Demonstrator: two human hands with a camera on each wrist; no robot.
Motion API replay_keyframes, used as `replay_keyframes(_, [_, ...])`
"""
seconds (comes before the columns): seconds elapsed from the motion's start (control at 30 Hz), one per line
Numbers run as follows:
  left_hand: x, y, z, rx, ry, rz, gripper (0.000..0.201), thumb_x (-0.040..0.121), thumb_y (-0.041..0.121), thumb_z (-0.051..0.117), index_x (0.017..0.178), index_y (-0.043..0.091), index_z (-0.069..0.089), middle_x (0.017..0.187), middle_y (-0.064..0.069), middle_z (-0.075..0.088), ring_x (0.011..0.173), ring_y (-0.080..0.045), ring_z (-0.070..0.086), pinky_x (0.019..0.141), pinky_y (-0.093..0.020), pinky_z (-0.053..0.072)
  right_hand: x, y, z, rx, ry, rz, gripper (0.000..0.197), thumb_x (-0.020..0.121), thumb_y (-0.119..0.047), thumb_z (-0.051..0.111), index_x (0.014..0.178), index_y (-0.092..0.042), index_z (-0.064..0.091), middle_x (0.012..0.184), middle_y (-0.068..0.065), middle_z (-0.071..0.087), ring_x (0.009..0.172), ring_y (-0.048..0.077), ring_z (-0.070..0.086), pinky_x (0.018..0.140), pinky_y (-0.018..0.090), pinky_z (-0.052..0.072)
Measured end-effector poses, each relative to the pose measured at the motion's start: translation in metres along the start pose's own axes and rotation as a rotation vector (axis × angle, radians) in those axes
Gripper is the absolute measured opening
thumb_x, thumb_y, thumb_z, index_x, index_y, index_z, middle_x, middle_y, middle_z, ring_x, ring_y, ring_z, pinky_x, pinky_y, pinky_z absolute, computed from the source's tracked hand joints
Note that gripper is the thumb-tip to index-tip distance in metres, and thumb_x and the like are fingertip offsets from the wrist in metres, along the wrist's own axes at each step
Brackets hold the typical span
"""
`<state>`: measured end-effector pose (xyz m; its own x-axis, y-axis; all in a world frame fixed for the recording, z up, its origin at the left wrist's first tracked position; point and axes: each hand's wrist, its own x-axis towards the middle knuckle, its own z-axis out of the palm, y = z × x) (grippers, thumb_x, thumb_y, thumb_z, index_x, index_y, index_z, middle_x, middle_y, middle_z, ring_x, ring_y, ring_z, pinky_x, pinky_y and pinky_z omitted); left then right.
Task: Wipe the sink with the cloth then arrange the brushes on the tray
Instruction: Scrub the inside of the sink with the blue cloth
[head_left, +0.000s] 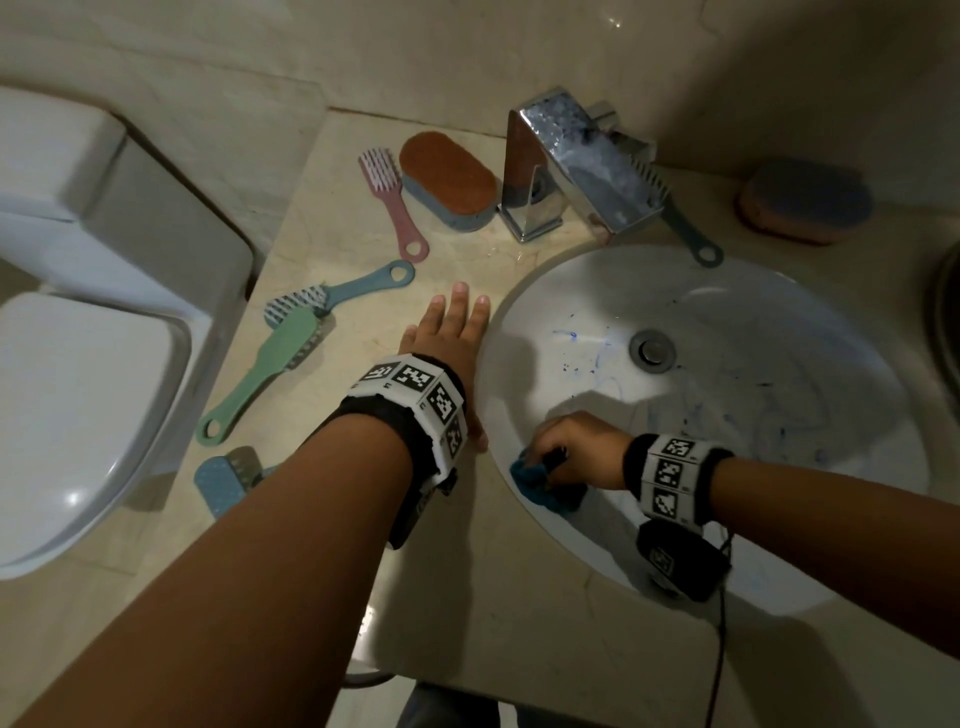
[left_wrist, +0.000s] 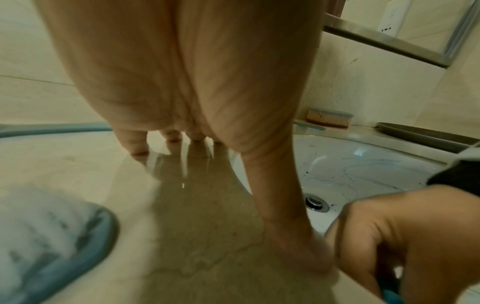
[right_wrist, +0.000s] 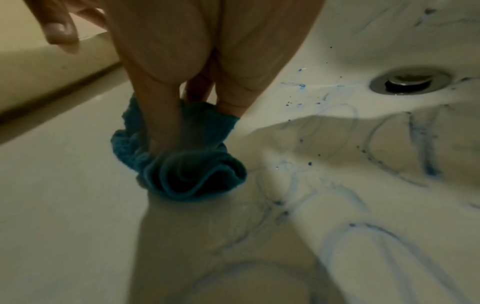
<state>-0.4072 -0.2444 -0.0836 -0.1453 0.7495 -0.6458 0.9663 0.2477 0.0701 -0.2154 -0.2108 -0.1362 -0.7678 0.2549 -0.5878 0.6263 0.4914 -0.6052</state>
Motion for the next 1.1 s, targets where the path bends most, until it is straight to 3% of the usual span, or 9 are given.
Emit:
replay_keyframes(0.23, [-0.003, 0.0, -0.002, 0.001, 0.009, 0.002, 0.152, 0.047, 0.046, 0.089, 0.145, 0.018, -0.024, 0.154, -0.006, -0.028, 0.144, -0.029, -0.018, 0.12, -0.048, 0.008, -0.045, 0.022, 0.004, -0.138, -0.324, 0.027, 0.027, 0.08, -0.007, 0.068, 0.107, -0.008, 0.069, 0.116, 0.008, 0.062, 0.106, 0.022, 0.058, 0.084, 0.017, 0.04])
replay_keyframes(0.37, [-0.002, 0.001, -0.002, 0.014, -0.003, -0.001, 0.153, 0.047, 0.047, 0.088, 0.145, 0.018, -0.025, 0.153, -0.007, -0.029, 0.144, -0.03, -0.019, 0.12, -0.047, 0.008, -0.039, 0.021, 0.006, -0.139, -0.259, 0.024, 0.027, 0.081, -0.006, 0.065, 0.108, -0.009, 0.069, 0.115, 0.009, 0.063, 0.106, 0.023, 0.058, 0.087, 0.02, 0.041])
replay_keyframes(0.53, [-0.002, 0.001, -0.002, 0.018, 0.006, -0.001, 0.153, 0.046, 0.049, 0.088, 0.145, 0.017, -0.025, 0.153, -0.008, -0.029, 0.144, -0.03, -0.019, 0.12, -0.047, 0.008, -0.001, 0.01, 0.002, -0.146, -0.09, 0.025, 0.029, 0.083, -0.014, 0.065, 0.112, -0.013, 0.065, 0.116, 0.006, 0.06, 0.109, 0.024, 0.056, 0.097, 0.032, 0.044])
replay_keyframes(0.7, [-0.007, 0.001, -0.009, 0.011, -0.024, 0.003, 0.149, 0.049, 0.044, 0.089, 0.146, 0.019, -0.022, 0.154, -0.007, -0.027, 0.145, -0.029, -0.017, 0.12, -0.047, 0.009, -0.023, 0.013, 0.003, -0.154, -0.202, 0.041, 0.026, 0.082, -0.015, 0.067, 0.108, -0.011, 0.067, 0.098, -0.003, 0.053, 0.103, 0.021, 0.056, 0.08, 0.017, 0.036])
replay_keyframes(0.8, [-0.011, 0.003, -0.021, 0.006, -0.037, 0.008, 0.139, 0.057, 0.033, 0.087, 0.147, 0.019, -0.018, 0.155, -0.008, -0.025, 0.145, -0.029, -0.013, 0.119, -0.046, 0.009, -0.022, 0.017, 0.003, -0.154, -0.232, 0.062, 0.028, 0.081, -0.018, 0.069, 0.109, -0.011, 0.066, 0.108, 0.004, 0.061, 0.103, 0.021, 0.057, 0.084, 0.022, 0.042])
replay_keyframes(0.9, [-0.008, 0.005, -0.027, 0.011, -0.039, 0.008, 0.14, 0.057, 0.03, 0.087, 0.147, 0.018, -0.02, 0.154, -0.009, -0.027, 0.145, -0.03, -0.016, 0.118, -0.046, 0.006, -0.001, 0.016, 0.0, -0.13, -0.137, 0.132, 0.014, 0.083, -0.02, 0.067, 0.093, -0.01, 0.067, 0.098, 0.006, 0.065, 0.093, 0.021, 0.06, 0.084, 0.029, 0.048])
replay_keyframes(1.0, [-0.005, 0.004, -0.025, 0.021, -0.049, 0.014, 0.146, 0.053, 0.033, 0.089, 0.146, 0.019, -0.022, 0.153, -0.008, -0.029, 0.144, -0.03, -0.018, 0.118, -0.046, 0.006, 0.026, 0.016, -0.005, 0.109, 0.058, 0.185, 0.01, 0.082, -0.009, 0.063, 0.072, -0.008, 0.062, 0.078, 0.005, 0.06, 0.078, 0.023, 0.06, 0.072, 0.03, 0.049])
replay_keyframes(1.03, [-0.005, 0.003, -0.024, 0.029, -0.046, 0.018, 0.147, 0.051, 0.035, 0.089, 0.146, 0.019, -0.023, 0.153, -0.008, -0.029, 0.144, -0.03, -0.018, 0.118, -0.046, 0.007, 0.035, 0.018, -0.008, 0.168, 0.136, 0.194, 0.01, 0.081, -0.005, 0.063, 0.071, -0.005, 0.063, 0.077, 0.005, 0.059, 0.078, 0.021, 0.058, 0.071, 0.029, 0.047])
replay_keyframes(1.1, [-0.003, 0.0, -0.023, 0.037, -0.034, 0.027, 0.149, 0.049, 0.038, 0.09, 0.145, 0.019, -0.023, 0.153, -0.008, -0.028, 0.144, -0.031, -0.017, 0.12, -0.046, 0.008, 0.051, 0.021, -0.018, 0.146, 0.309, 0.182, 0.013, 0.08, -0.006, 0.068, 0.093, -0.003, 0.07, 0.094, 0.007, 0.062, 0.091, 0.021, 0.057, 0.081, 0.027, 0.046])
